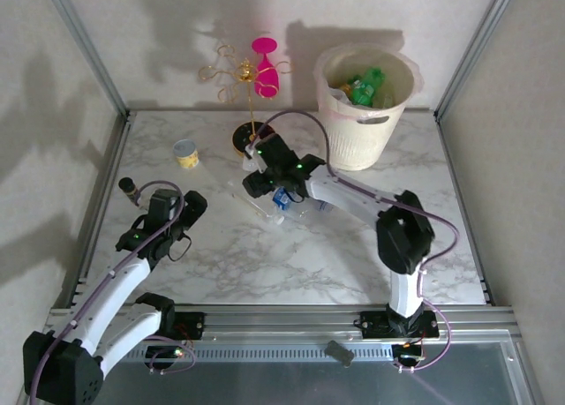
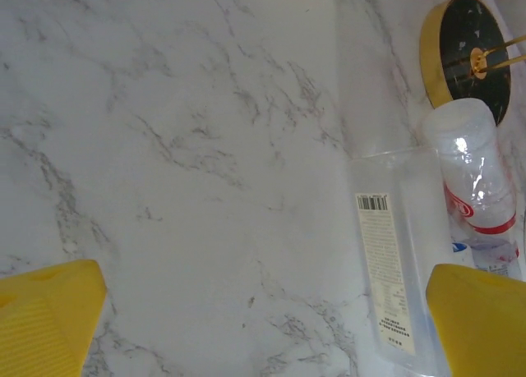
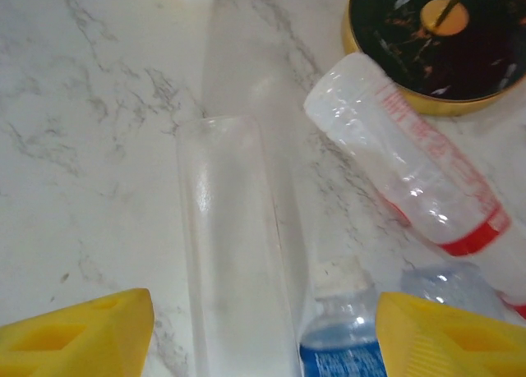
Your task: Put the plastic bottles in the bin
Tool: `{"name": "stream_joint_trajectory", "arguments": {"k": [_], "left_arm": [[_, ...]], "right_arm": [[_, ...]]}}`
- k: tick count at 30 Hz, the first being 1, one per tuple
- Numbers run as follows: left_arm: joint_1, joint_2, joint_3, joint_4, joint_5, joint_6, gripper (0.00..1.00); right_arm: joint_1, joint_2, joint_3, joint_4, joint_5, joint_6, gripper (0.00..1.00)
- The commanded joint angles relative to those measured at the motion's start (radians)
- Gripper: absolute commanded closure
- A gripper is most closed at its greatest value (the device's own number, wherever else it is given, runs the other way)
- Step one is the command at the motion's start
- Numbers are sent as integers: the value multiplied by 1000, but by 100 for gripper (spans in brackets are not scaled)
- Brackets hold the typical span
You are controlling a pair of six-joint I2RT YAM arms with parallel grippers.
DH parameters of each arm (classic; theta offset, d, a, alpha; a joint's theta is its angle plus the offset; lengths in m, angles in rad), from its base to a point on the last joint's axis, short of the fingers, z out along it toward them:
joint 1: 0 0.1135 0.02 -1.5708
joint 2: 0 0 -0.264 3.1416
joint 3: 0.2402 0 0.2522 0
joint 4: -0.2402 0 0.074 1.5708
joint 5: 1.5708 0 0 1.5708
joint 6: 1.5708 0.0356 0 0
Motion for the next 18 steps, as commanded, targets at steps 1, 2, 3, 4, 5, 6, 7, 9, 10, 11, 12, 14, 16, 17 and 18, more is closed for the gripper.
{"name": "stream_joint_trajectory", "arguments": {"k": [1, 2, 3, 4, 5, 6, 7, 9, 10, 11, 12, 14, 16, 17, 18], "left_arm": [[9, -36, -14, -11, -6, -18, 0], [10, -45, -17, 1, 4, -9, 0], [10, -51, -19, 9, 15, 2, 0], [10, -54, -17, 13, 22, 8, 0], [11, -54, -15, 20, 30, 15, 0], [10, -54, -11, 25, 41, 23, 0], [11, -53, -7, 27, 46, 30, 0], [11, -50, -2, 30, 53, 39, 0], [10, -50, -2, 33, 53, 42, 0], [12, -48, -2, 34, 51, 44, 0], [10, -48, -2, 36, 52, 47, 0], [11, -47, -4, 40, 53, 51, 0], [10, -47, -9, 45, 52, 52, 0], [10, -47, -12, 49, 53, 54, 0], [10, -46, -14, 53, 56, 55, 0]], "right_arm": [[5, 90, 106, -42, 6, -16, 28], [4, 125, 141, -56, 4, -18, 27], [5, 160, 175, -69, 4, -20, 27], [5, 187, 207, -83, 6, -20, 27], [5, 223, 243, -101, 6, -22, 27], [5, 256, 278, -118, 5, -25, 27], [5, 278, 301, -131, 3, -26, 27], [5, 322, 342, -142, -7, -26, 27], [5, 337, 357, -148, -19, -26, 27], [6, 358, 373, -157, -32, -22, 27], [7, 373, 383, -164, -43, -20, 27], [12, 386, 385, -168, -55, -17, 27], [21, 394, 371, -163, -62, -17, 27], [26, 397, 363, -162, -66, -15, 27], [30, 401, 356, -159, -67, -14, 28]]}}
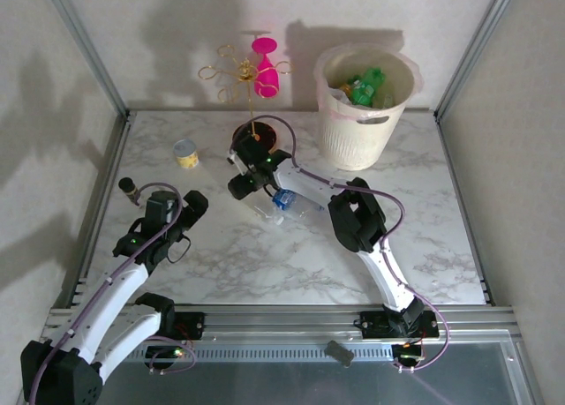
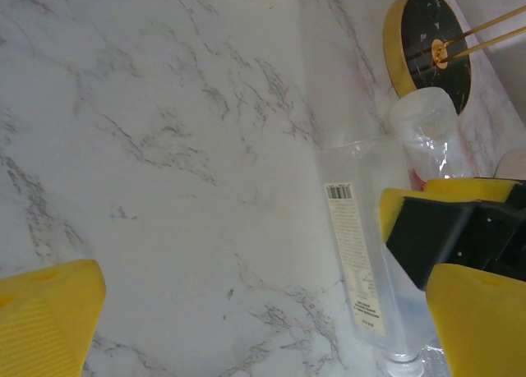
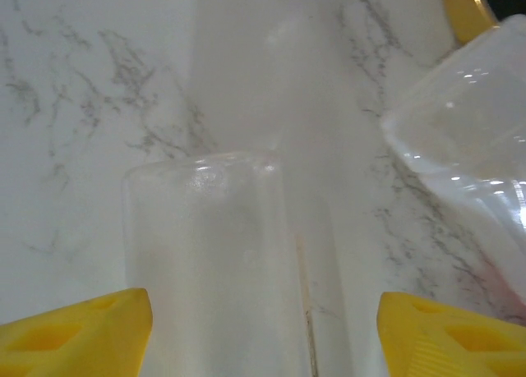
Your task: Put the plastic bottles in the bin
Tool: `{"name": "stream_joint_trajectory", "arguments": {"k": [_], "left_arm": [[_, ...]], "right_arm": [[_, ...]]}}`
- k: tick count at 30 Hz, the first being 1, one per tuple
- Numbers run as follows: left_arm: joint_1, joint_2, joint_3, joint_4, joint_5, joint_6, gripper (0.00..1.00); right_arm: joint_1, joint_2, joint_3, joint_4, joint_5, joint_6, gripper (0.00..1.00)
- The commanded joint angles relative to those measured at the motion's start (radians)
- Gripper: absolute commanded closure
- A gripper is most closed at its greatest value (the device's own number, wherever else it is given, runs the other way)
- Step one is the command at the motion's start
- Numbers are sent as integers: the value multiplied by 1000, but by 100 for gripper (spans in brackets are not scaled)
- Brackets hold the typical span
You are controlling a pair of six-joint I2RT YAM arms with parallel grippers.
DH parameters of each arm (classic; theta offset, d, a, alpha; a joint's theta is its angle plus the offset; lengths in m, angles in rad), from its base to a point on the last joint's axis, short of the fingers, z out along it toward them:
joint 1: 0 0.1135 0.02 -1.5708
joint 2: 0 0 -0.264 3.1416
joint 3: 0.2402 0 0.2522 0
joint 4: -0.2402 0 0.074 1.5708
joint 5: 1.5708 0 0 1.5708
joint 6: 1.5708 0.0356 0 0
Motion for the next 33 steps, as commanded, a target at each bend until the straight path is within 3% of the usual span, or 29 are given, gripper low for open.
{"name": "stream_joint_trajectory", "arguments": {"k": [1, 24, 29, 33], "left_arm": [[10, 2, -7, 28, 15, 23, 0], [10, -39, 18, 1, 25, 48, 0], [10, -50, 41, -8, 31, 57, 0], [10, -57, 67, -20, 41, 72, 0]], "right_arm": [[26, 35, 1, -42, -16, -3, 28], [66, -14, -137, 9, -56, 38, 30], [69, -59, -182, 28, -46, 49, 53], [77, -102, -208, 38, -53, 54, 57]]}}
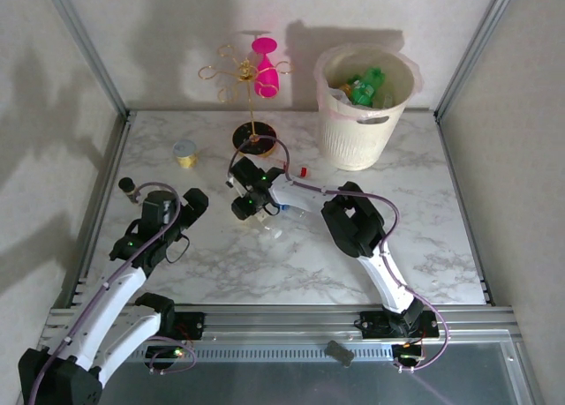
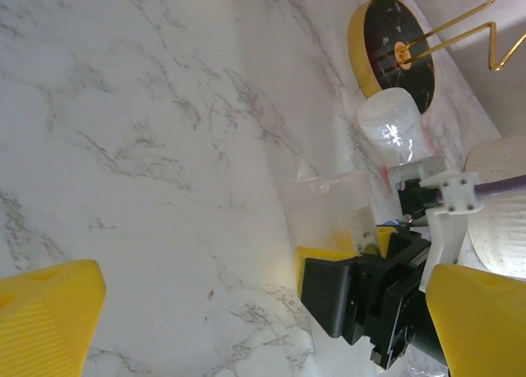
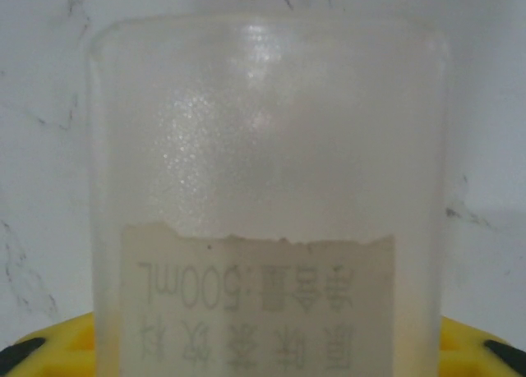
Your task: Put the plastic bottles in the bin
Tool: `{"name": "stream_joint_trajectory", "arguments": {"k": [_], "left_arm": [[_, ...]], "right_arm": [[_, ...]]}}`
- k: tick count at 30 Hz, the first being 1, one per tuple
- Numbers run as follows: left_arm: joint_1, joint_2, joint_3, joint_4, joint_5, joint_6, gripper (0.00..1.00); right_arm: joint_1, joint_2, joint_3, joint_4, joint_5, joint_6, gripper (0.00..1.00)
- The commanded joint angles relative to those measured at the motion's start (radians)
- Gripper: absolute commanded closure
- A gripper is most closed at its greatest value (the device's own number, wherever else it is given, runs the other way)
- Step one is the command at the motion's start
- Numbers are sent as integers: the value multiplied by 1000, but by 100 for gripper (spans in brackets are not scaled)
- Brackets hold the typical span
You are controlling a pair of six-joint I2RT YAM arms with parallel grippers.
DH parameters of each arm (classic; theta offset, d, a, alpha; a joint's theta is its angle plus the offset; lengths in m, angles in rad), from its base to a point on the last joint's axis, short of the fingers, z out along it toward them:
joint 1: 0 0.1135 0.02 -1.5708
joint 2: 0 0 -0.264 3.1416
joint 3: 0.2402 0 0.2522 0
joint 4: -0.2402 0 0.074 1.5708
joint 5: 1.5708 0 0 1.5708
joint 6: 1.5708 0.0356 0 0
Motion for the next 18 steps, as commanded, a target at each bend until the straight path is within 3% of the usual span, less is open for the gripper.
{"name": "stream_joint_trajectory", "arguments": {"k": [1, 10, 18], "left_arm": [[10, -22, 55, -23, 25, 36, 0], [-13, -70, 136, 4, 173, 149, 2], [-169, -76, 249, 55, 254, 244, 4]], "right_arm": [[17, -86, -28, 5, -24, 14, 58], [17, -309, -118, 58, -56, 33, 59], [-24, -511, -211, 136, -69, 71, 62]]}}
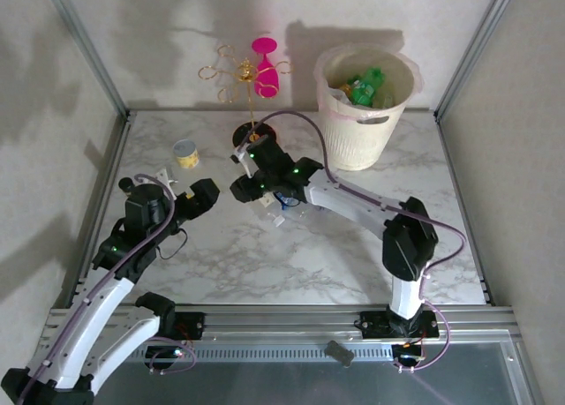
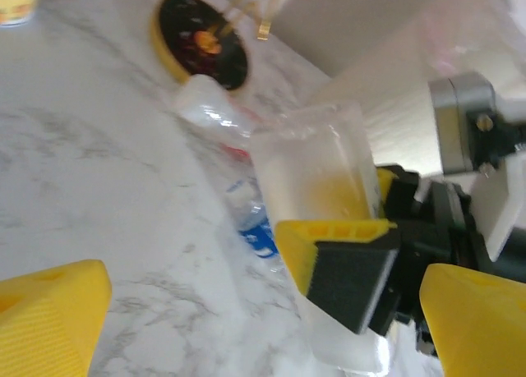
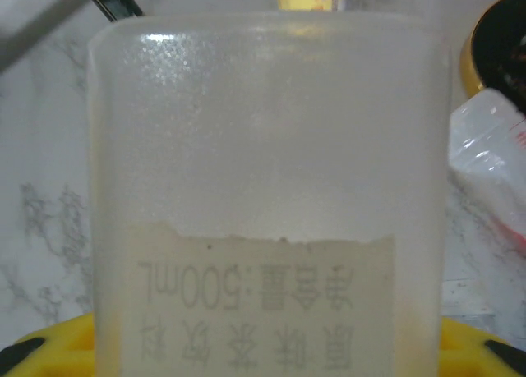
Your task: Put the plastic bottles in the bin
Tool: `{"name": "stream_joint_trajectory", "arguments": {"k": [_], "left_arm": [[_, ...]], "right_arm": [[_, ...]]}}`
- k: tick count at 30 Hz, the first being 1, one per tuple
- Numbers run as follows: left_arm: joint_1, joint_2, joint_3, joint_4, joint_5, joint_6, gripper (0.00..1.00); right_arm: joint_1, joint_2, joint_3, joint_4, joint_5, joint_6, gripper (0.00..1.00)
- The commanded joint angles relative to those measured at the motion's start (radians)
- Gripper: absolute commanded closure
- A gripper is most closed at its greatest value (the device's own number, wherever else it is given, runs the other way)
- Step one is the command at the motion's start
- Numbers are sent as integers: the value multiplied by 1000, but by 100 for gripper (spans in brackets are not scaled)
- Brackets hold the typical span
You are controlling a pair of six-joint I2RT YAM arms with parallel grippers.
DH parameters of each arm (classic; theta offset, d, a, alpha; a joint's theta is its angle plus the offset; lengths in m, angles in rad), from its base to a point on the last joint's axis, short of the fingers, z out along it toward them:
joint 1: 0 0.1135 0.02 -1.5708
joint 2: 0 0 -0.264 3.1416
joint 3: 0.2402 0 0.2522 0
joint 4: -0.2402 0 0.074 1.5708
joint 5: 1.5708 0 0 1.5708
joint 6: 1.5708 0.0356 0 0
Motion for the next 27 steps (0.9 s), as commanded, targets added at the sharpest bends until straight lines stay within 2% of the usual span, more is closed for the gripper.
{"name": "stream_joint_trajectory", "arguments": {"k": [1, 4, 7, 12, 16, 20, 23, 27], "left_arm": [[-93, 5, 97, 46, 38, 85, 4], [-185, 27, 162, 56, -8, 119, 4], [-236, 73, 219, 72, -9, 142, 4], [-291, 185, 326, 93, -25, 185, 4], [-295, 252, 405, 119, -73, 202, 3], [-294, 293, 468, 162, -150, 219, 1], [-294, 343, 516, 192, -158, 230, 0], [-295, 413, 546, 219, -133, 215, 0]], "right_arm": [[-34, -93, -50, 61, -22, 38, 62], [-65, -175, -80, 102, -25, 49, 63], [-105, -256, -93, 138, -11, 60, 63], [-220, -361, -72, 189, 24, 81, 65], [-312, -410, -46, 244, 86, 82, 66], [-355, -394, 37, 263, 186, 38, 66], [-387, -351, 127, 277, 268, -9, 66], [-473, -254, 256, 311, 298, -35, 67]]}}
